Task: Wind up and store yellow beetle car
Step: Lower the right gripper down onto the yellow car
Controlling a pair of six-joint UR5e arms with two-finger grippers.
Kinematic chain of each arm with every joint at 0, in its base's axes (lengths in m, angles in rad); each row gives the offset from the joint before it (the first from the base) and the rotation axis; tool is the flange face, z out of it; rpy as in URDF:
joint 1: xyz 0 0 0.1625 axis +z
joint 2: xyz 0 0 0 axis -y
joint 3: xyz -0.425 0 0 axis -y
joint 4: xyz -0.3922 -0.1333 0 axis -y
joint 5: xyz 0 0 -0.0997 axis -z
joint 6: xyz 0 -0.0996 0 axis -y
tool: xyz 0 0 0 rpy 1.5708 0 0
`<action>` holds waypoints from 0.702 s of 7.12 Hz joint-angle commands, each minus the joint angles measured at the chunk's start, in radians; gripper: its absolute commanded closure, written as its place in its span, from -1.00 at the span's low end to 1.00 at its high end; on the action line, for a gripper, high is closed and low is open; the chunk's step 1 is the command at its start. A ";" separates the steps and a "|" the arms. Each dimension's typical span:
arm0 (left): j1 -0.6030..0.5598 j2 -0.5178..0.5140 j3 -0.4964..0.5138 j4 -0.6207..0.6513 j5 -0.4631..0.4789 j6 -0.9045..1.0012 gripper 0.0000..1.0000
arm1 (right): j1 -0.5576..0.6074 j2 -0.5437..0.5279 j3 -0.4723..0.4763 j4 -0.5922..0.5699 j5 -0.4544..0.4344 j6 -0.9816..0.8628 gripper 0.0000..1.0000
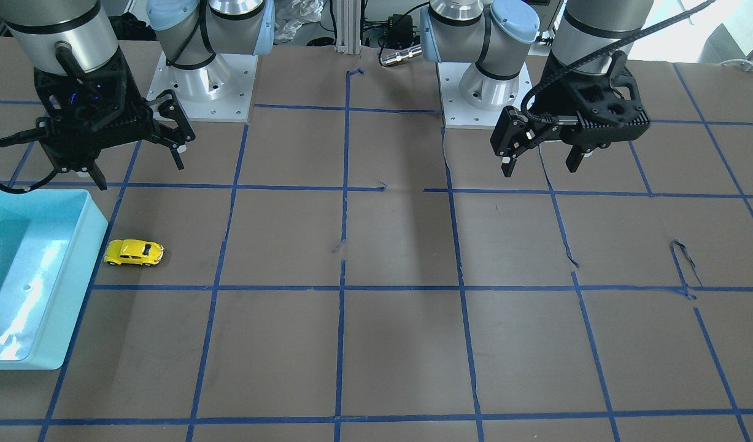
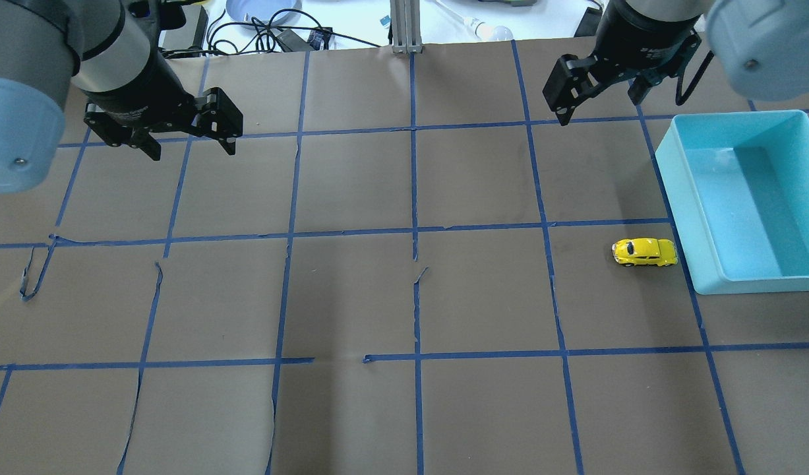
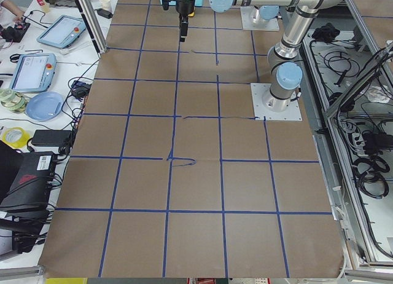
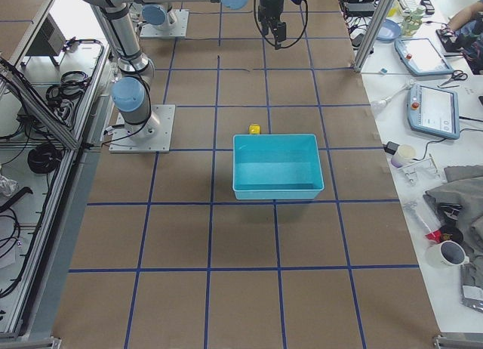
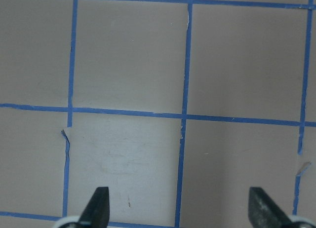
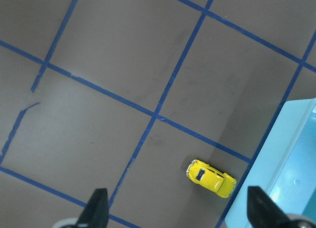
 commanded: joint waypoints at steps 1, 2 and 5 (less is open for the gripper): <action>0.001 -0.005 0.015 -0.001 -0.005 0.000 -1.00 | -0.023 0.000 0.042 -0.007 -0.001 -0.320 -1.00; 0.004 -0.005 0.014 -0.001 -0.005 0.000 -1.00 | -0.054 0.000 0.069 -0.013 0.006 -0.390 -1.00; 0.007 -0.003 0.015 -0.001 -0.003 0.000 -1.00 | -0.184 0.009 0.176 -0.020 0.014 -0.834 -1.00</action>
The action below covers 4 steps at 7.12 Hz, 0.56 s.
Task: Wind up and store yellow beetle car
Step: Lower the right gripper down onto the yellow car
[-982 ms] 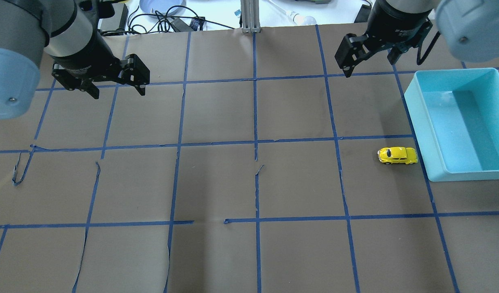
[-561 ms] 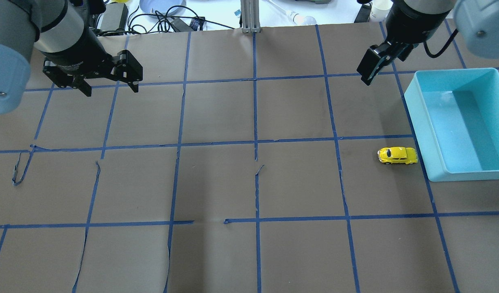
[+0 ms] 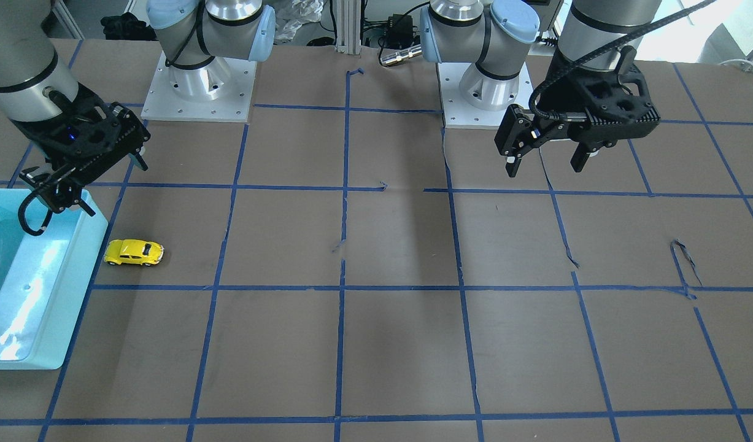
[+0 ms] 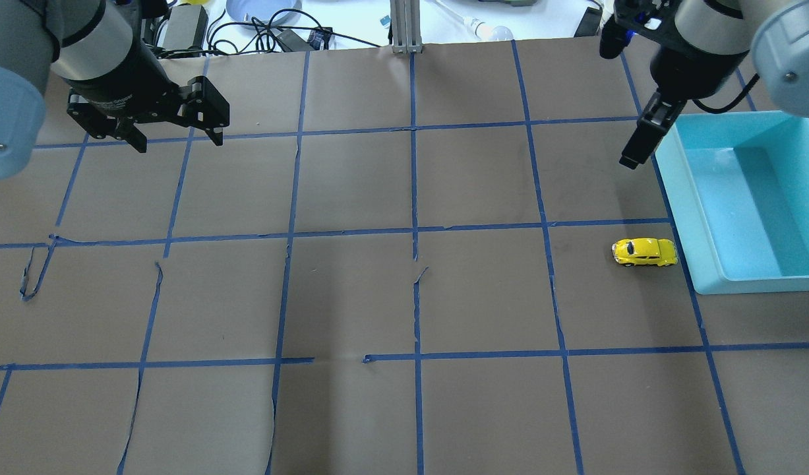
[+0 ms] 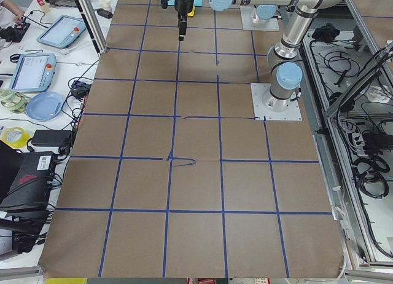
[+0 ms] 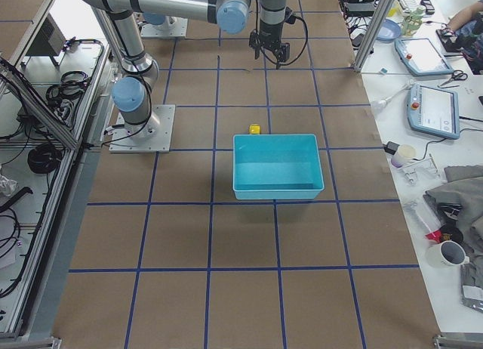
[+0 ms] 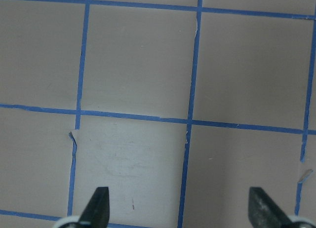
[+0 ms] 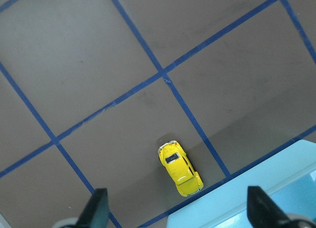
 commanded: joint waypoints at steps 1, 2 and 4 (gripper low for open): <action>0.001 0.001 0.001 0.000 -0.001 0.000 -1.00 | -0.063 0.005 0.078 -0.002 -0.002 -0.272 -1.00; 0.003 0.001 0.001 0.000 -0.001 0.000 -1.00 | -0.065 0.014 0.101 -0.002 -0.014 -0.396 -1.00; 0.001 0.002 0.001 0.000 -0.001 0.000 -1.00 | -0.109 0.046 0.232 -0.176 -0.051 -0.586 -1.00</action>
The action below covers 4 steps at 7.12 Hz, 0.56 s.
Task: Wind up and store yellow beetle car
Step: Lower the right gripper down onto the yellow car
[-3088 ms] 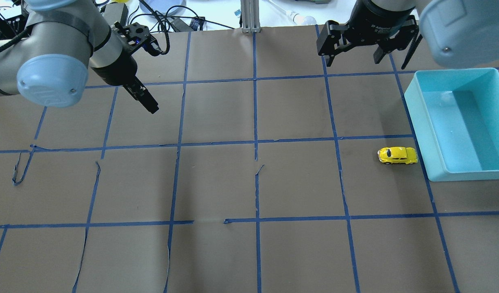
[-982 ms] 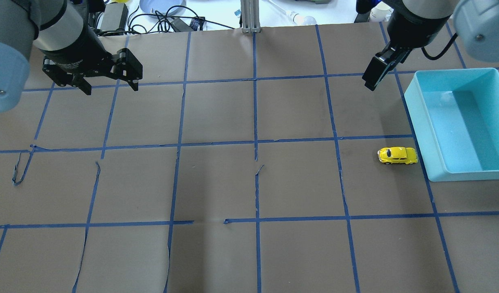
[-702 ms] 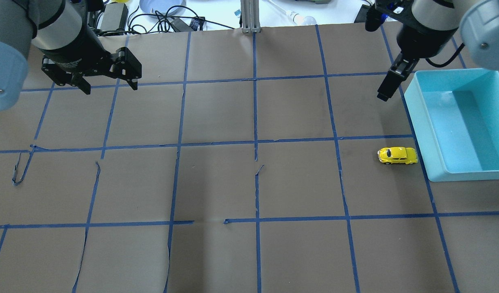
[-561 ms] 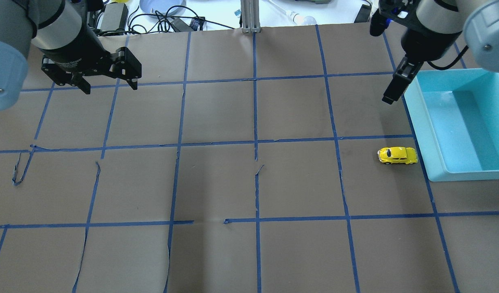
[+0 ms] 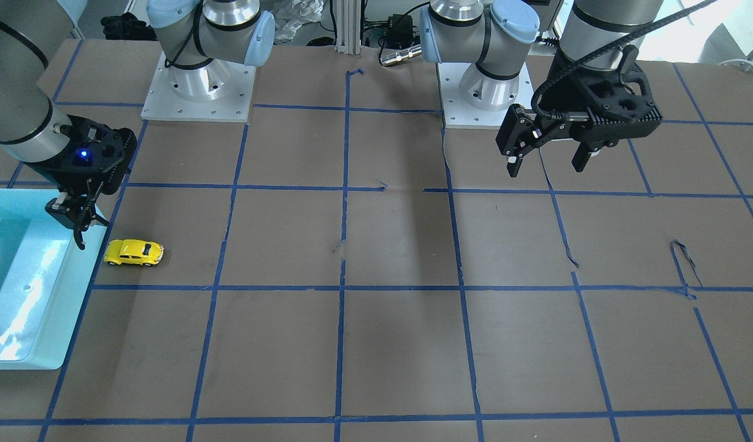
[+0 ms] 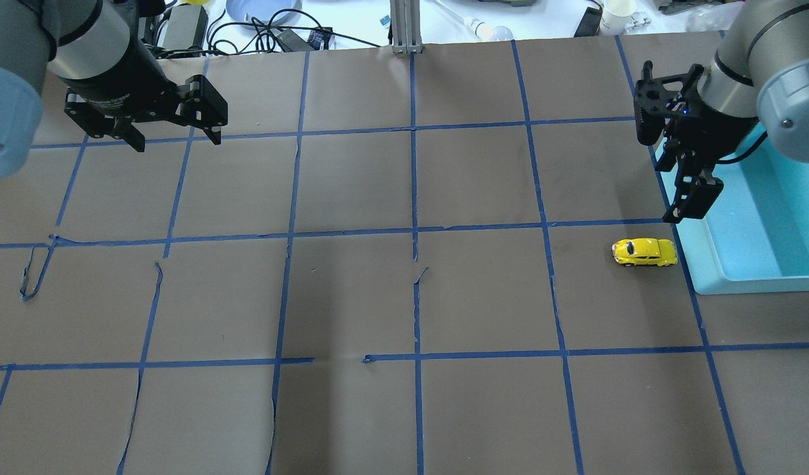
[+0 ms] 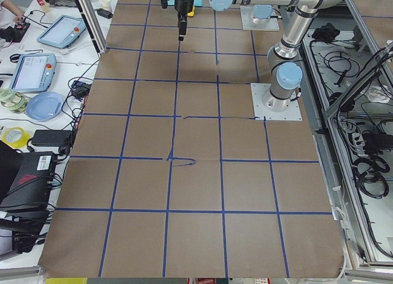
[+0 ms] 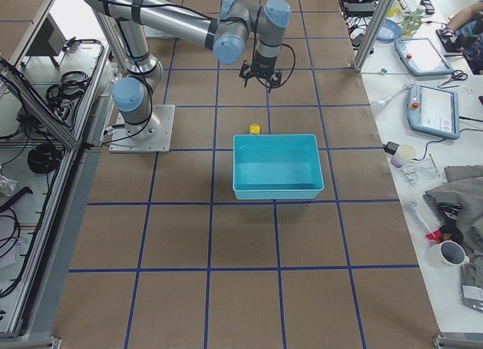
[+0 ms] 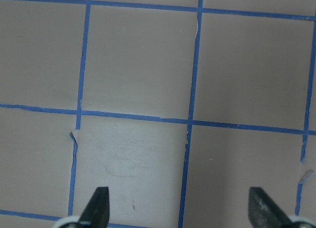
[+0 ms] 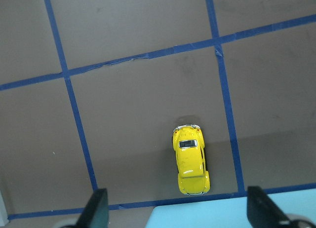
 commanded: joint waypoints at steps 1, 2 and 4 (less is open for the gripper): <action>0.001 0.000 0.000 0.000 -0.002 0.000 -1.00 | -0.032 0.021 0.182 -0.273 -0.026 -0.171 -1.00; 0.001 0.000 0.000 0.000 0.000 0.000 -1.00 | -0.034 0.022 0.273 -0.411 -0.077 -0.205 -1.00; 0.000 0.001 0.000 0.000 -0.002 0.000 -1.00 | -0.057 0.040 0.407 -0.636 -0.084 -0.291 -1.00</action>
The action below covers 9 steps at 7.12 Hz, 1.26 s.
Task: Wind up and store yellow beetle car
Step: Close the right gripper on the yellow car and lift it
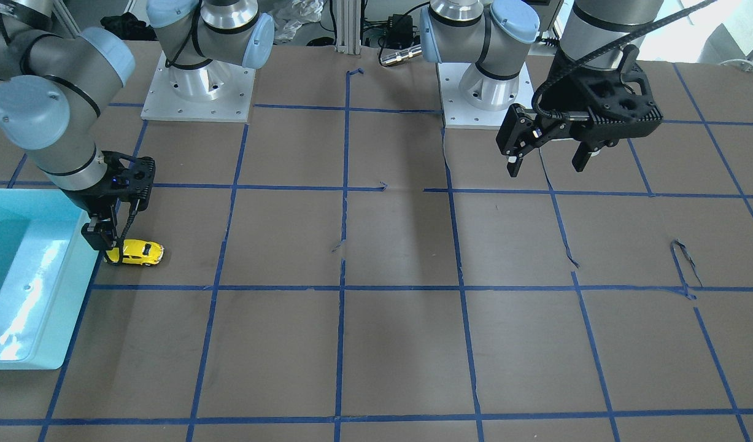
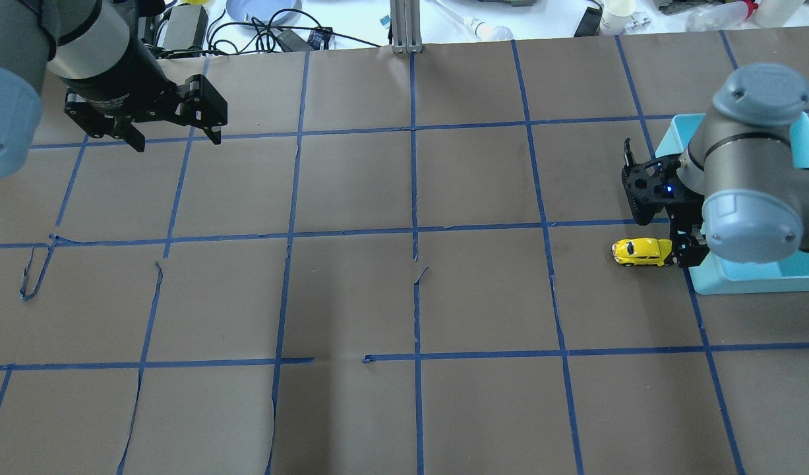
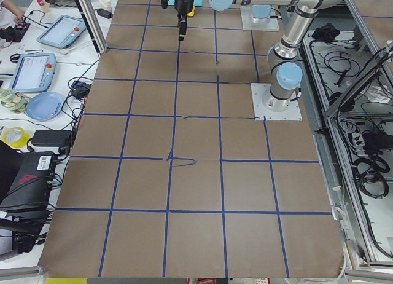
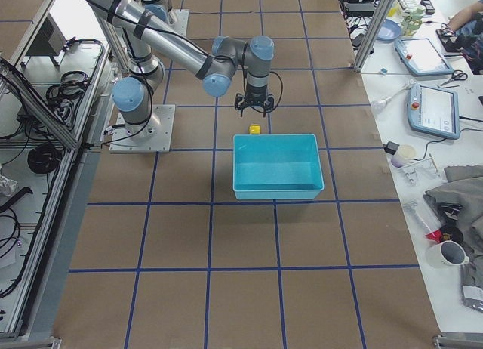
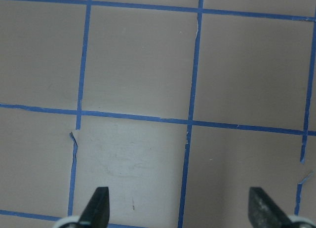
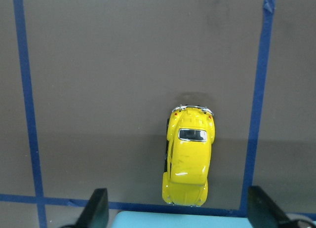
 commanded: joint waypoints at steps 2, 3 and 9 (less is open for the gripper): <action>-0.001 -0.001 -0.002 0.000 0.001 0.000 -1.00 | -0.068 0.048 0.108 -0.193 0.019 -0.082 -1.00; -0.001 0.001 -0.003 0.000 0.001 0.000 -1.00 | -0.068 0.057 0.105 -0.202 0.019 -0.081 -1.00; -0.001 0.001 -0.006 0.000 0.003 0.002 -1.00 | -0.068 0.136 0.101 -0.285 0.085 -0.064 -0.66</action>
